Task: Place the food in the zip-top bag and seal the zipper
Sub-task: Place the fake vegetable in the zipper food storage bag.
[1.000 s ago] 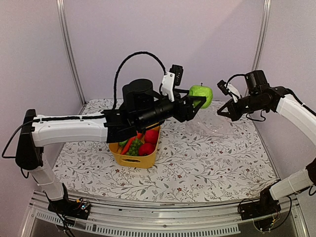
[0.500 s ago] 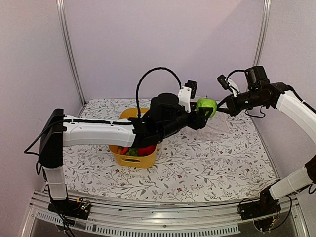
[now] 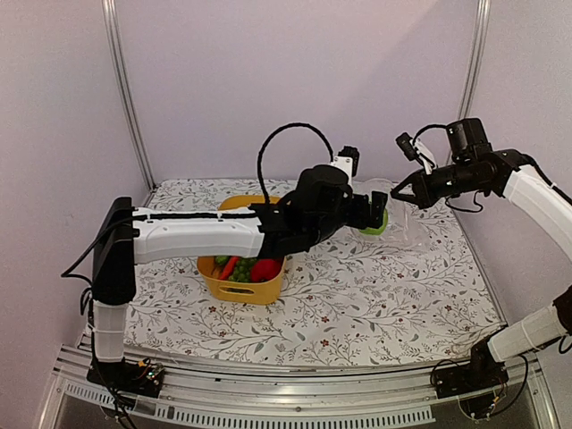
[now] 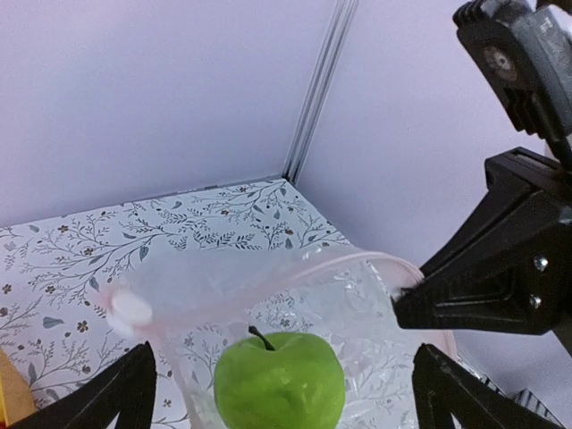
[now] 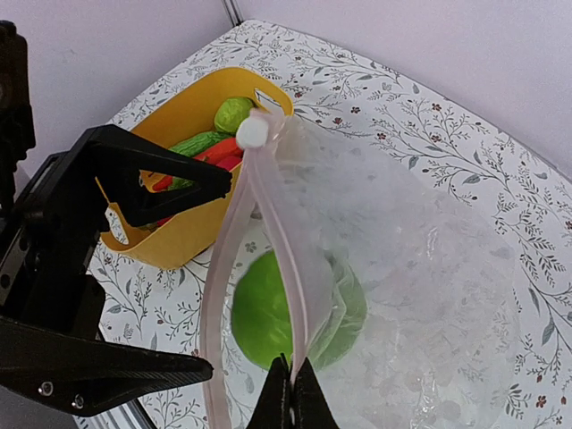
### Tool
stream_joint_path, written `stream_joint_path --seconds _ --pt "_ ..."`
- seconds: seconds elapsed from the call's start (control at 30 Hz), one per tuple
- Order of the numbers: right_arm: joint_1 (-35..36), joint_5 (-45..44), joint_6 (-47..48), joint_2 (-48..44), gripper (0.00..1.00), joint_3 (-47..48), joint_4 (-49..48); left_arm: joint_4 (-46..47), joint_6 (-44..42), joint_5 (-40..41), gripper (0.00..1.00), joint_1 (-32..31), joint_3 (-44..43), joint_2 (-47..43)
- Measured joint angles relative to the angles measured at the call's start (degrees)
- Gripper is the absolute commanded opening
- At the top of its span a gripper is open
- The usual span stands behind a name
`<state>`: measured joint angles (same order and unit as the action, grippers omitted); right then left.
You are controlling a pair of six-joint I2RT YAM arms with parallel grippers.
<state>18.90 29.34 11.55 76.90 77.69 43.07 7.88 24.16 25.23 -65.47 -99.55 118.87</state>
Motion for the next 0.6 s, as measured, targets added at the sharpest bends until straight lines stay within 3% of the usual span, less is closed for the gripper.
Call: stream_joint_path --seconds 0.23,0.6 --pt "-1.88 -0.35 -0.37 0.09 0.0 -0.02 -0.22 3.15 -4.74 -2.78 1.0 -0.04 0.24 -0.33" --pt "-6.03 -5.18 -0.04 2.32 0.0 -0.5 -4.39 15.65 -16.7 -4.48 1.0 -2.4 18.91 -17.59"
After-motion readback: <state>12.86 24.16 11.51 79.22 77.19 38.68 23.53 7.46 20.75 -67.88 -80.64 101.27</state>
